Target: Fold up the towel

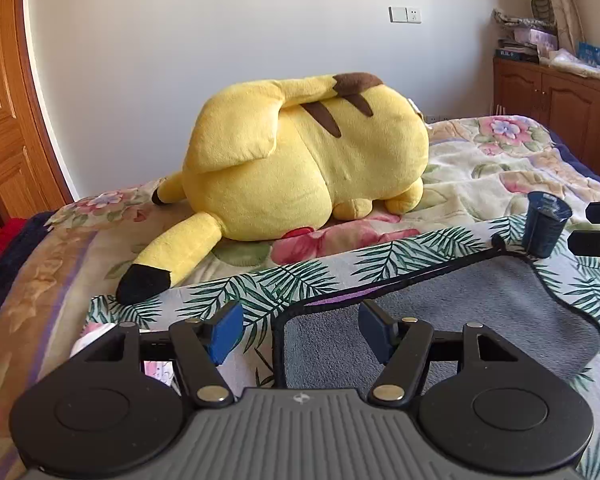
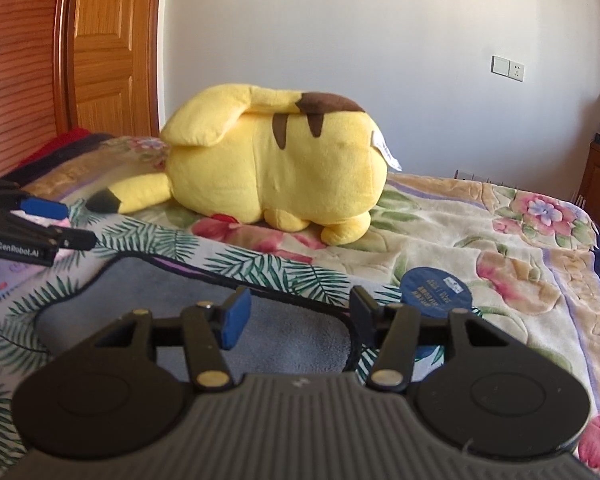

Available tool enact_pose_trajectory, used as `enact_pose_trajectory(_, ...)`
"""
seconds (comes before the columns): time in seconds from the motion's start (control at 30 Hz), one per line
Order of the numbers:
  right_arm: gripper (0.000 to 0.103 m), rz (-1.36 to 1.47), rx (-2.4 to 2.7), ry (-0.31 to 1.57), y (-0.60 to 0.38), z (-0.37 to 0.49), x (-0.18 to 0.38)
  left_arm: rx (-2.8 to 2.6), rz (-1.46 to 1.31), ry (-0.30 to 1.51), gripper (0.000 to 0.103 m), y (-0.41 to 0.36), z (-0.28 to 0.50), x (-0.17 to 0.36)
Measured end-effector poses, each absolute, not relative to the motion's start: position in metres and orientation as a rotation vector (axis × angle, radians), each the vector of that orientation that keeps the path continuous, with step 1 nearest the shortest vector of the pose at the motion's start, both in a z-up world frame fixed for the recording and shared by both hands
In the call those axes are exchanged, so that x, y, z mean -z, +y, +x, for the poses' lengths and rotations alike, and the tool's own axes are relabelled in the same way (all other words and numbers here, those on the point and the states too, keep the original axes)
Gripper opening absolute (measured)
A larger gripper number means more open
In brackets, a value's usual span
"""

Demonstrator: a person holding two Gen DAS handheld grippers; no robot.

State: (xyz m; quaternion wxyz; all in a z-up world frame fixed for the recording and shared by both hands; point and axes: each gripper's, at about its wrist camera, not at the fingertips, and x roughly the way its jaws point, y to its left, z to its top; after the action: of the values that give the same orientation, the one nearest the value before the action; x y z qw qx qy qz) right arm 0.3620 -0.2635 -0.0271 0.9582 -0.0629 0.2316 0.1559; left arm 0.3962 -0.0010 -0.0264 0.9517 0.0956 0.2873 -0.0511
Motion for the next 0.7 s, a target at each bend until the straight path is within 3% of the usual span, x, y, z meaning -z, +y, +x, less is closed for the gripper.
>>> enact_pose_trajectory(0.7, 0.056, -0.111, -0.326, 0.427, -0.26, 0.274, -0.034, 0.103, 0.175, 0.548, 0.057, 0.006, 0.296, -0.04)
